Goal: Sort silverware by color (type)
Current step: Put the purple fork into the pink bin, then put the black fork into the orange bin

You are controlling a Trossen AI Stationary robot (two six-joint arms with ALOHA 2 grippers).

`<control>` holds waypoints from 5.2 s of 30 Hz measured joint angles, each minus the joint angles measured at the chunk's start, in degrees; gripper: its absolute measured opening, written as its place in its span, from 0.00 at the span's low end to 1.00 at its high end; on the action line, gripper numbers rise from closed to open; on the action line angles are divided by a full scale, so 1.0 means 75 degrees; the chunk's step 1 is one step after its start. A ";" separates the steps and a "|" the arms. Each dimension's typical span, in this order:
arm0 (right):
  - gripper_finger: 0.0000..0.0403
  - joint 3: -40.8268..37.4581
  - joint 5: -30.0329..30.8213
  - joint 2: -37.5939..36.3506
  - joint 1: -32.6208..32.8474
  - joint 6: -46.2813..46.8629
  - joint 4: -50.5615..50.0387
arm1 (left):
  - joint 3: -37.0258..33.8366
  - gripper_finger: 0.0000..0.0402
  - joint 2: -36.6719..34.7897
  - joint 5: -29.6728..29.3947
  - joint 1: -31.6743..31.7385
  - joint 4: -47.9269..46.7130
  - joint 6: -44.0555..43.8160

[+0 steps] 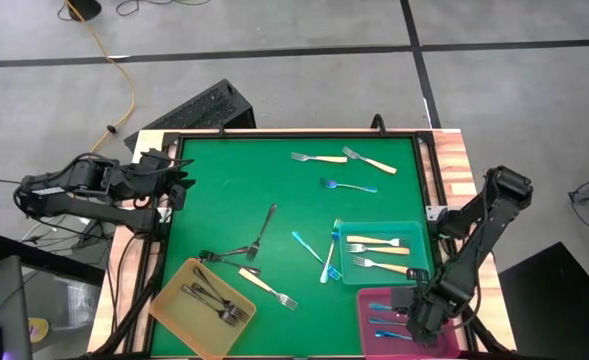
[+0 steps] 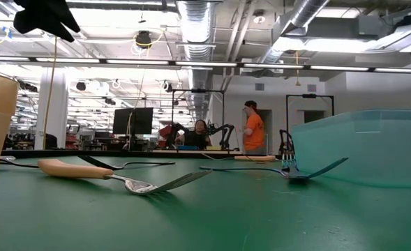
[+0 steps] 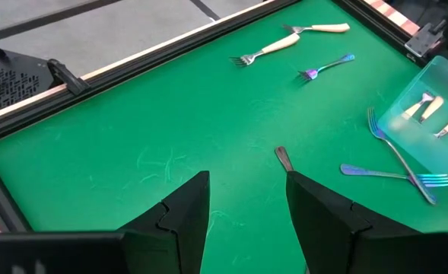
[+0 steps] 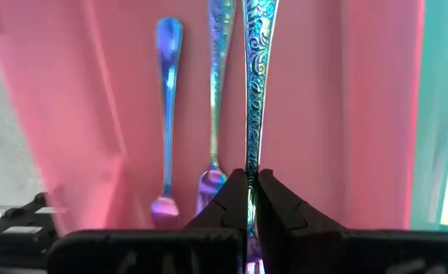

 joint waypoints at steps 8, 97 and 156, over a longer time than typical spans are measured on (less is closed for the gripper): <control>0.08 -0.1011 -0.0623 0.0006 0.0026 0.0018 0.0918 | 0.0000 0.39 0.0000 -0.0011 0.0000 -0.0023 0.0001; 0.34 -0.1314 -0.0705 -0.3088 -0.2966 -0.0779 0.2440 | 0.0000 0.39 -0.0003 0.0358 0.0000 -0.0020 0.0196; 0.34 0.1769 0.0015 0.0163 -0.8310 -0.5667 0.3416 | -0.0217 0.39 -0.2703 0.0150 -0.0003 0.0111 0.0132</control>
